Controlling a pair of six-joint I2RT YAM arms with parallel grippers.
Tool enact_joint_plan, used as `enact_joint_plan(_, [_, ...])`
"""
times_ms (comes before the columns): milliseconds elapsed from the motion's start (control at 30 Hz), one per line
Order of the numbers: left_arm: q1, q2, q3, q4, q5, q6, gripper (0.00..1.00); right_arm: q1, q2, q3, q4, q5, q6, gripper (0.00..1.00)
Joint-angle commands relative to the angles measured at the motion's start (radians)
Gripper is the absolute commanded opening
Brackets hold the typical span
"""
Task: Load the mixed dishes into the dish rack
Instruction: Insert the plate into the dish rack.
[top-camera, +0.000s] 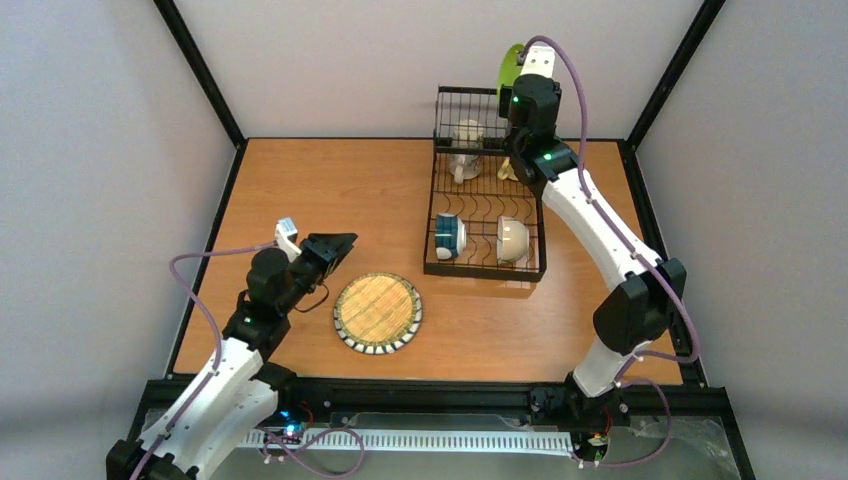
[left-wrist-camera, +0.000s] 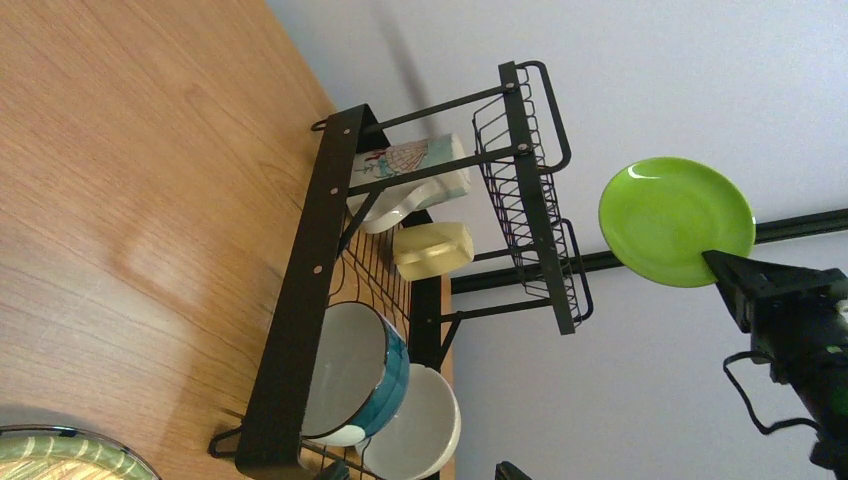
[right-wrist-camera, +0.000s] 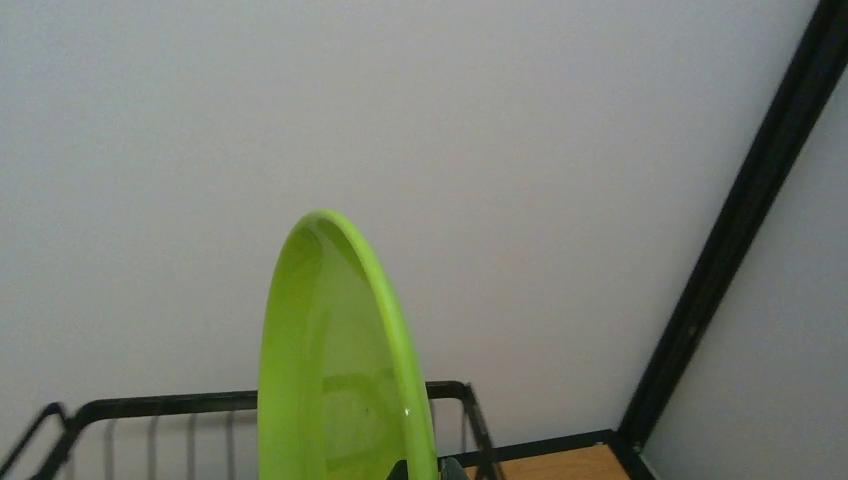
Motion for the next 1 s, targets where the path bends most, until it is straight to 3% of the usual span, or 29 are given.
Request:
enact_joint_plan(0, [0.004, -0.005, 0.009, -0.003, 0.007, 0.023, 0.82, -0.043, 0.039, 0.025, 0.088, 0.065, -0.098, 0.02])
enact_joint_plan(967, [0.003, 0.006, -0.012, 0.016, 0.010, 0.022, 0.82, -0.126, 0.103, -0.054, 0.215, 0.133, -0.214, 0.02])
